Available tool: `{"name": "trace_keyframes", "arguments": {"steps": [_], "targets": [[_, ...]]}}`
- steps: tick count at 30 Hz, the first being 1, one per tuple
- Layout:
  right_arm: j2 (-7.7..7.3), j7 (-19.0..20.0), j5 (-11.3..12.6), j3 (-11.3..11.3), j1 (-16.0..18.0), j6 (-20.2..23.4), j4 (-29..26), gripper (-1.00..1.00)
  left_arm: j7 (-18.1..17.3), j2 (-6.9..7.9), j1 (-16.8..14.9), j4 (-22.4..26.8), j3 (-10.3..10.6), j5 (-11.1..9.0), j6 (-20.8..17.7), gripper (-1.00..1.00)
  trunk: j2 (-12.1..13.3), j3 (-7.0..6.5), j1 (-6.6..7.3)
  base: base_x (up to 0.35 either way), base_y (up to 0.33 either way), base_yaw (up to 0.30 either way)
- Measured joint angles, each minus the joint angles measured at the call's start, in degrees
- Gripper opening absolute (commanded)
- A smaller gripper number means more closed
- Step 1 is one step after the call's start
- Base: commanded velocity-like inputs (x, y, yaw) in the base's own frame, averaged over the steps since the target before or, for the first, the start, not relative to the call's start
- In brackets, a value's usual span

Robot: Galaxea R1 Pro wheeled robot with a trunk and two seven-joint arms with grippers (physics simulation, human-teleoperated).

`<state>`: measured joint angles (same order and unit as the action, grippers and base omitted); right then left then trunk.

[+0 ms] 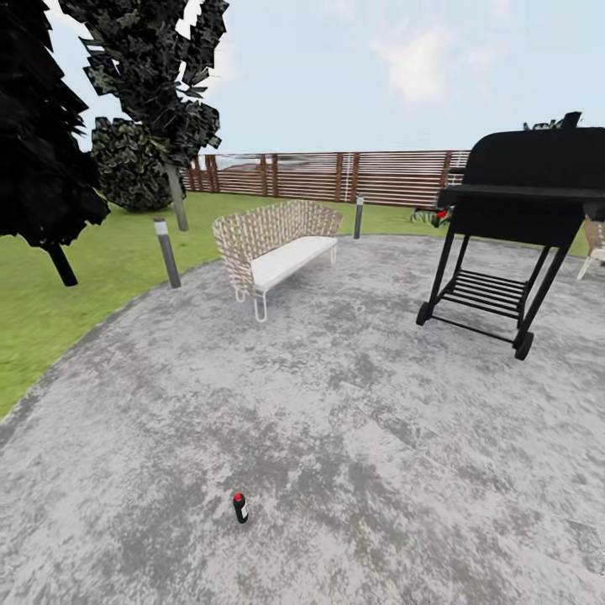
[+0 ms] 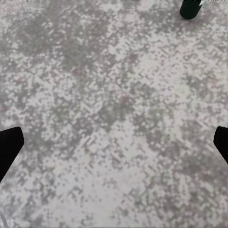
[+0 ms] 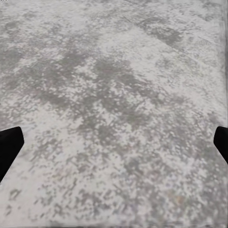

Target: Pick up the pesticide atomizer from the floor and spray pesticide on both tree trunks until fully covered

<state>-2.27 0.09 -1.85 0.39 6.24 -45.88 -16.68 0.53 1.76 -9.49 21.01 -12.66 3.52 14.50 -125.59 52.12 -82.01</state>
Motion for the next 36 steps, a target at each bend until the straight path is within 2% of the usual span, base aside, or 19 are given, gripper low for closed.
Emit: {"name": "trace_keyframes", "arguments": {"steps": [11,22,25,27,28,29,30,31,32,33,34,35,36], "targets": [[0.00,0.00,0.00,0.05,0.00,0.00,0.02,1.00,0.00,0.00,0.00,0.00,0.00,0.00,0.00,1.00,0.00,0.00,0.00,0.000,0.300,-0.267],[0.07,-0.20,0.03,-0.09,0.00,0.00,-0.08,1.00,0.07,0.04,-0.36,0.63,-0.07,0.21,0.08,1.00,0.00,0.00,0.00,0.000,0.086,-0.031],[0.07,-0.24,0.10,-0.12,0.12,0.07,-1.31,1.00,0.06,0.07,-1.41,1.01,-0.03,0.16,0.10,1.00,0.00,0.00,0.00,0.000,0.004,-0.001],[0.09,-0.20,0.04,-0.12,1.12,0.30,-4.17,1.00,-0.03,-0.02,-5.10,1.07,0.34,0.38,0.53,1.00,0.00,-0.02,0.00,0.000,0.001,0.000],[0.14,-0.20,0.01,-0.07,3.59,3.03,-7.10,1.00,-0.26,-0.25,-8.40,0.62,0.59,0.60,0.79,1.00,0.00,0.02,0.00,0.000,0.000,0.000],[0.15,-0.22,0.02,-0.02,7.34,4.76,-7.81,1.00,-0.30,-0.32,-12.96,0.58,0.64,0.68,0.82,1.00,0.00,-0.02,0.00,0.000,0.000,0.000],[0.15,-0.23,0.04,-0.04,7.31,5.72,-8.06,1.00,-0.31,-0.36,-12.94,0.57,0.62,0.74,0.81,1.00,0.00,0.00,0.00,0.000,0.000,0.000],[0.16,-0.26,0.05,0.00,8.91,7.61,-8.55,1.00,-0.29,-0.45,-13.89,0.55,0.63,1.05,0.81,1.00,0.00,-0.02,0.00,0.000,0.000,0.000],[0.12,-0.34,0.04,0.00,12.62,14.10,-9.44,1.00,-0.17,-0.43,-17.01,0.48,0.67,2.37,1.04,1.00,0.00,0.01,0.00,0.000,0.000,0.000],[0.11,-0.35,0.03,0.01,18.24,14.83,-9.57,1.00,-0.22,-0.45,-18.19,0.46,0.73,2.51,1.20,1.00,0.00,-0.02,0.00,0.000,0.000,0.000],[0.10,-0.29,0.05,0.02,18.60,15.15,-9.65,1.00,-0.37,-0.49,-18.16,0.44,0.73,2.59,1.33,1.00,0.00,-0.01,0.00,0.000,0.000,0.000],[-0.13,-0.01,0.04,0.12,19.43,15.53,-10.13,1.00,-0.41,-0.96,-18.37,0.44,3.73,3.62,1.51,1.00,0.00,-0.01,0.00,0.000,0.000,0.000],[-0.24,0.02,0.03,0.14,19.57,15.58,-10.11,1.00,-0.26,-1.04,-18.47,0.44,4.91,3.95,1.54,1.00,-0.39,0.17,-0.21,0.000,0.000,0.000]]}}
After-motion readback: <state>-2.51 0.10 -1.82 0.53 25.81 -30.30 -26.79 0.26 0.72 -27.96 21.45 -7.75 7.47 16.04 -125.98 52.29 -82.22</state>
